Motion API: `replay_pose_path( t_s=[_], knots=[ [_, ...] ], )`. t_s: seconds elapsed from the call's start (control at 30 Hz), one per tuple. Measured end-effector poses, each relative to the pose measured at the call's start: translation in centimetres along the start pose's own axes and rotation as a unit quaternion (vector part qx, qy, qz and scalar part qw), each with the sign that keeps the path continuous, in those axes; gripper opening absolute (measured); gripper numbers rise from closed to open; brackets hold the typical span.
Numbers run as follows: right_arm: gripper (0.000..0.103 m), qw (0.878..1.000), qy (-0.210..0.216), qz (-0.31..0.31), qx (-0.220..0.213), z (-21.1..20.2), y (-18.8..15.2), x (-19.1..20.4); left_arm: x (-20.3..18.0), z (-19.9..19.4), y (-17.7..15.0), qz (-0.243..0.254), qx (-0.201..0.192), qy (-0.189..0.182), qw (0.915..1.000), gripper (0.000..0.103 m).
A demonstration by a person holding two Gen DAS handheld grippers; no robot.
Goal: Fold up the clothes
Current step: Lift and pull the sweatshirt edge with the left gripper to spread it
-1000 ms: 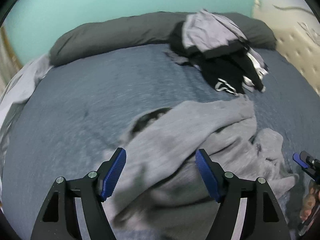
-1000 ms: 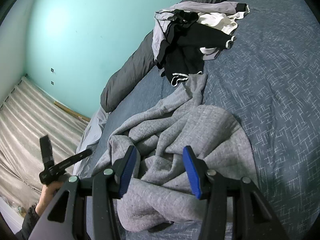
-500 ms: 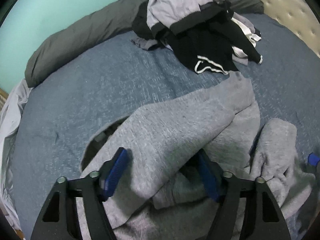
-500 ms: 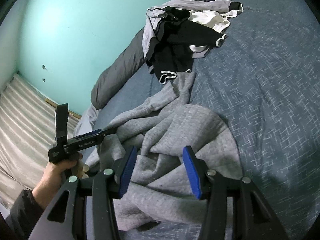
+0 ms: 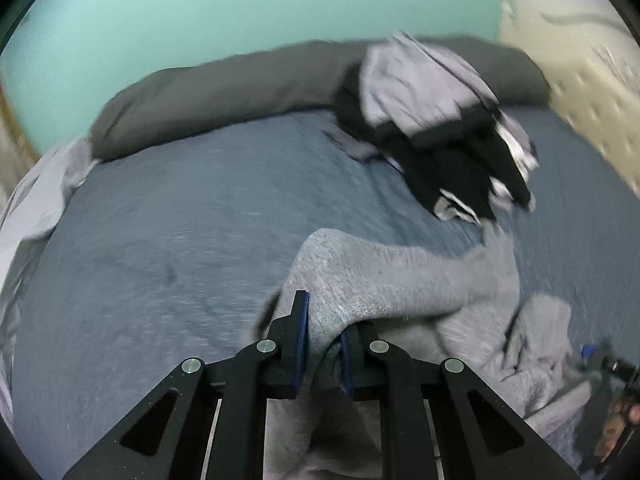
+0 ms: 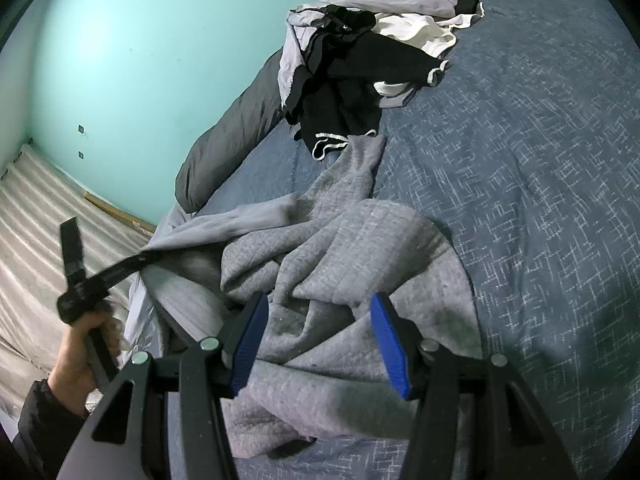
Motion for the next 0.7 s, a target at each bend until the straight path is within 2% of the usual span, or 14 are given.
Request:
replay_pose_path(
  t_s=[0.17, 0.2, 0.33, 0.47, 0.57, 0.7],
  knots=[
    [0.054, 1.0, -0.016, -0.015, 0.004, 0.1, -0.1, 0.2, 6.5, -2.4, 1.3, -0.079, -0.014, 0.006, 0.9967, 0.013],
    [0.054, 1.0, -0.017, -0.018, 0.005, 0.1, -0.2, 0.2, 7.5, -2.9, 1.3, -0.086, -0.02, 0.017, 0.9959, 0.005],
    [0.054, 1.0, -0.016, -0.019, 0.009, 0.4, -0.4, 0.3, 11.6, -4.6, 1.0, -0.116, -0.041, 0.057, 0.9908, 0.005],
    [0.054, 1.0, -0.016, -0.018, 0.013, 0.6, -0.5, 0.4, 15.1, -4.9, -0.1, -0.125, -0.029, 0.093, 0.9874, 0.005],
    [0.054, 1.0, -0.016, -0.017, 0.014, 0.5, -0.5, 0.4, 18.4, -5.2, -1.3, -0.147, -0.029, 0.141, 0.9786, 0.005],
    [0.054, 1.0, -0.017, -0.016, 0.014, 0.6, -0.5, 0.3, 24.2, -5.8, -4.9, -0.25, -0.019, 0.182, 0.9506, 0.006]
  ],
)
Point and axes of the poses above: each gripper's, at about its wrist camera, not at the fingertips, and z roughly the way its jaws point, x to its left, y to its top, the point moved 7 cm from there along z, roughly the way its jaws point, and after that the axes turned 6 degrees about -z, right-handed, at the moved point
